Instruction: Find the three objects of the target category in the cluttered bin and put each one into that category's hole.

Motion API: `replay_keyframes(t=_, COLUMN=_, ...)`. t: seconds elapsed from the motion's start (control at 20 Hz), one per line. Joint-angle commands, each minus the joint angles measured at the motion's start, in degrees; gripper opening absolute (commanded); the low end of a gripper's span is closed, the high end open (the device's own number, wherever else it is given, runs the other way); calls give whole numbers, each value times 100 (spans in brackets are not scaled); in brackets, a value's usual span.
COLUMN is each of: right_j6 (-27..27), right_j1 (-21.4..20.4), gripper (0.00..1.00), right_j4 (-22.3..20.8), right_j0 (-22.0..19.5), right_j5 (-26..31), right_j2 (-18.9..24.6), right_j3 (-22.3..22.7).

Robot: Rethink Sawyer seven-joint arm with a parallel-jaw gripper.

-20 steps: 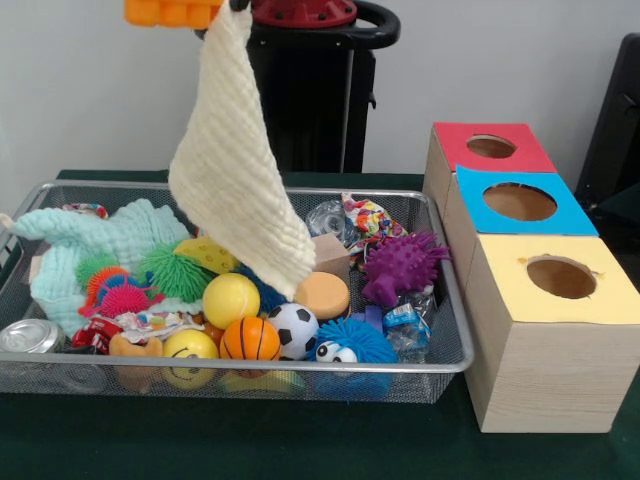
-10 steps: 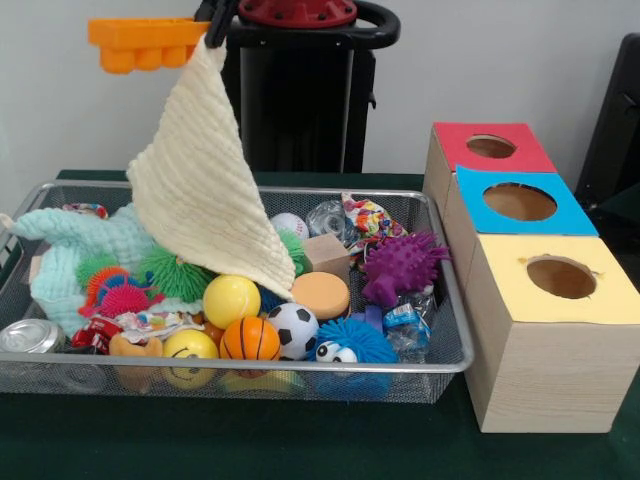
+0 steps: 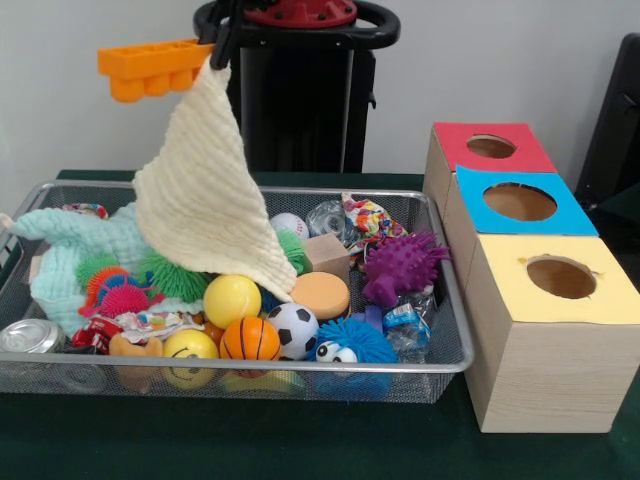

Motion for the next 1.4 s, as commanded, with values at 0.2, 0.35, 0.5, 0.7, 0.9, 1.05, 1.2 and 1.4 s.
replay_keyframes(t=0.2, right_j6=283, right_j1=155, gripper=0, right_j4=-146, right_j0=-39, right_j5=185, right_j2=798, right_j3=-358)
replay_keyframes(t=0.35, right_j6=350, right_j1=276, gripper=0, right_j4=-10, right_j0=124, right_j5=164, right_j2=722, right_j3=-423)
replay_keyframes(t=0.5, right_j6=427, right_j1=387, gripper=0, right_j4=91, right_j0=257, right_j5=122, right_j2=691, right_j3=-471)
replay_keyframes(t=0.7, right_j6=613, right_j1=500, gripper=0, right_j4=8, right_j0=135, right_j5=-332, right_j2=944, right_j3=-381)
replay_keyframes(t=0.9, right_j6=864, right_j1=889, gripper=0, right_j4=-170, right_j0=-83, right_j5=-1362, right_j2=1210, right_j3=-376)
replay_keyframes(t=1.05, right_j6=951, right_j1=1118, gripper=0, right_j4=-235, right_j0=-220, right_j5=-1808, right_j2=1380, right_j3=-382)
replay_keyframes(t=1.2, right_j6=981, right_j1=1228, gripper=0, right_j4=-196, right_j0=-299, right_j5=-1984, right_j2=1459, right_j3=-360)
replay_keyframes(t=1.4, right_j6=998, right_j1=1205, gripper=0, right_j4=-292, right_j0=-554, right_j5=-1850, right_j2=1734, right_j3=-325)
